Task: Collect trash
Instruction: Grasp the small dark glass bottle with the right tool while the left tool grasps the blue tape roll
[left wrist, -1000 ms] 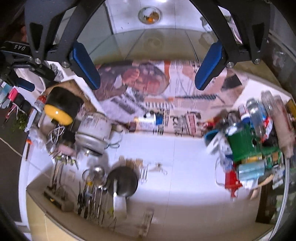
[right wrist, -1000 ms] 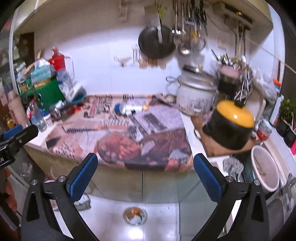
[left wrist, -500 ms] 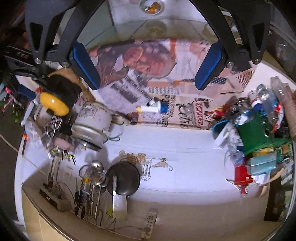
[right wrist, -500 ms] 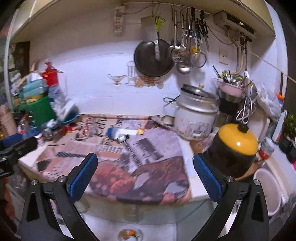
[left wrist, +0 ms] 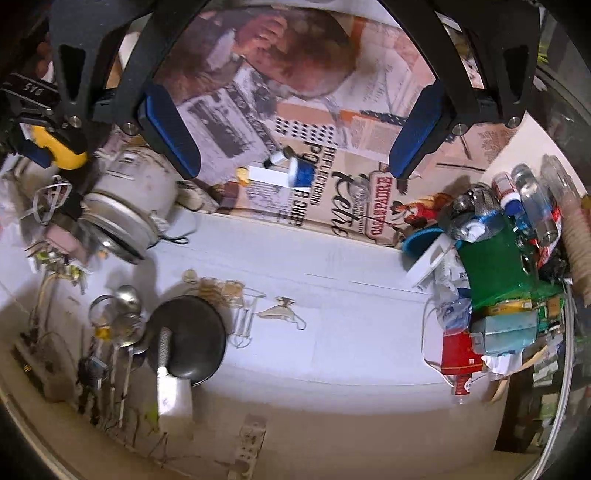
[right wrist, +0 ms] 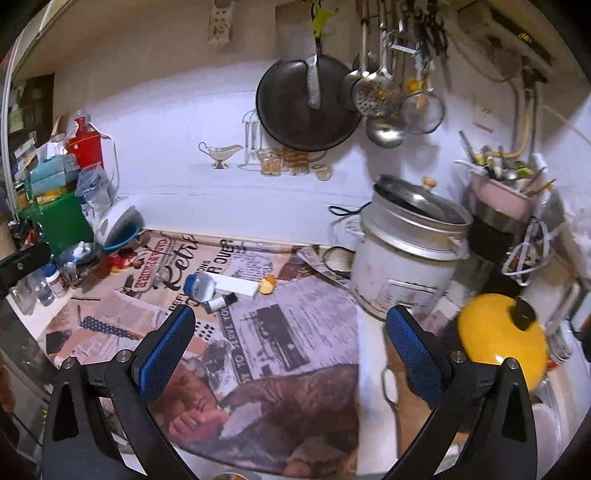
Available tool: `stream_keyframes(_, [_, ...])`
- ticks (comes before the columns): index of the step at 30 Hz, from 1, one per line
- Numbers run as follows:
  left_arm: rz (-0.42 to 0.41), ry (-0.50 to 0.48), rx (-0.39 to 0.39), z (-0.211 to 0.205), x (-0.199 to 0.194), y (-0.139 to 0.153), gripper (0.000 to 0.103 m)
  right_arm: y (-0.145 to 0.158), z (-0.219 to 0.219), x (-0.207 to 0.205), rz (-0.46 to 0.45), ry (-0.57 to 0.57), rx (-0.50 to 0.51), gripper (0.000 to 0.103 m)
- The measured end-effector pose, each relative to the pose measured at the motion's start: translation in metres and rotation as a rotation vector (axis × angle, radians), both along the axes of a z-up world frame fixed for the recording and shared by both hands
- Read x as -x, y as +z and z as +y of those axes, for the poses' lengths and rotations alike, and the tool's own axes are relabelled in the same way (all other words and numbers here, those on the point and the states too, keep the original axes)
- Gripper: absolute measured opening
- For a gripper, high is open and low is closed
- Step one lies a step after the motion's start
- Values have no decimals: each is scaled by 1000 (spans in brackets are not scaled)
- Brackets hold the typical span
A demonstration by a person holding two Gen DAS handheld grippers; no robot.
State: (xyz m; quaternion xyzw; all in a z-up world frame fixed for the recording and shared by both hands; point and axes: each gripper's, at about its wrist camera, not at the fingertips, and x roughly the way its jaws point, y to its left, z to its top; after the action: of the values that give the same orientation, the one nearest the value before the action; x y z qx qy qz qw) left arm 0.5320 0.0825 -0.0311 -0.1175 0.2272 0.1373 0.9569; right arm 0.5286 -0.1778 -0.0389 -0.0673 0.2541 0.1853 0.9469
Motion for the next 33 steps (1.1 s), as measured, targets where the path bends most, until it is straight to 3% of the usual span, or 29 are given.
stream_keyframes(7, [-1,35,13,45,-42,-8,102,-12,31,-50,47,51,-29,102])
stream_keyframes(13, [47,14,29,100,-92,-29,102,-42,78,-95,158,64,-60,101])
stream_keyframes(22, [193,-74,27,159,-170,-86,102,-131,162,-179,411,41,-24,70])
stream_keyframes(24, [229,-90,25,164,-183,-101,102,-151,173,-193,465,34,-17,58])
stream_keyframes(29, [311,-139,5,167,-210,-139,102,-192,188,-225,607,0,-78,51])
stream_keyframes(33, [365,-206,14,161,-228,-160,99,-208,196,-234,653,-21,-84,48])
